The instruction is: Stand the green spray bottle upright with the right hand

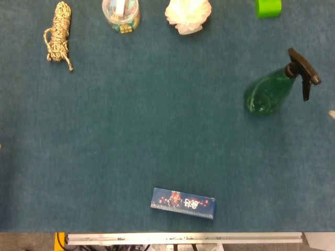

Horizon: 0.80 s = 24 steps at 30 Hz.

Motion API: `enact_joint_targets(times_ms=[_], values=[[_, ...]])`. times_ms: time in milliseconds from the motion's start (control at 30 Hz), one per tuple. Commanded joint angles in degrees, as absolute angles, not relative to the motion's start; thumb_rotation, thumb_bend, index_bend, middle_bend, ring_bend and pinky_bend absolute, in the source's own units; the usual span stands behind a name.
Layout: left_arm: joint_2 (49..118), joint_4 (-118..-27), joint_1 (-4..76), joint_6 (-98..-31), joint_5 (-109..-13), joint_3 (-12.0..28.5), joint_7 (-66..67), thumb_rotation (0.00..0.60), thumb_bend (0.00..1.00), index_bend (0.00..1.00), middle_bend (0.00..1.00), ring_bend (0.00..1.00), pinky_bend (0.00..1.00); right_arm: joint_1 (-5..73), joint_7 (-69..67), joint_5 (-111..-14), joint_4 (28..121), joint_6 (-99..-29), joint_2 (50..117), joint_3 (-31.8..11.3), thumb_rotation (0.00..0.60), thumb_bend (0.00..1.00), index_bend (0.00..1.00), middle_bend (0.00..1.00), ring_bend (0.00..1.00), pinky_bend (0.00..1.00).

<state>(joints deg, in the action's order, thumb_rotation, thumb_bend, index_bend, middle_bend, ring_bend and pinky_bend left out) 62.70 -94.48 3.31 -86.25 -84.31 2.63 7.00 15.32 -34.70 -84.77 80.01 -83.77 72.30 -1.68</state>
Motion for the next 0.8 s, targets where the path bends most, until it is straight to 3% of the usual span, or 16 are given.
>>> enact_joint_targets(times_ms=[33, 333, 800], values=[[62.7, -94.5, 3.4, -86.2, -84.6, 2.5, 7.0, 0.6, 0.0, 0.13, 0.18, 0.06, 0.19, 10.0, -16.9, -82.2, 86.4, -90.8, 70.1, -2.4, 0.6, 0.0, 0.05, 0.04, 0.0, 0.09], [62.7, -93.6, 3.9, -86.2, -86.8, 2.0, 5.7, 0.6, 0.0, 0.14, 0.18, 0.06, 0.19, 4.2, 10.1, -82.3, 85.4, -102.0, 75.3, -3.5, 0.6, 0.0, 0.16, 0.12, 0.0, 0.09], [63.1, -93.4, 5.2, -83.8, -85.6, 2.2, 6.4, 0.6, 0.0, 0.14, 0.19, 0.06, 0.19, 3.7, 3.9, -82.1, 86.5, -97.2, 72.4, -5.3, 0.6, 0.0, 0.18, 0.14, 0.0, 0.09]])
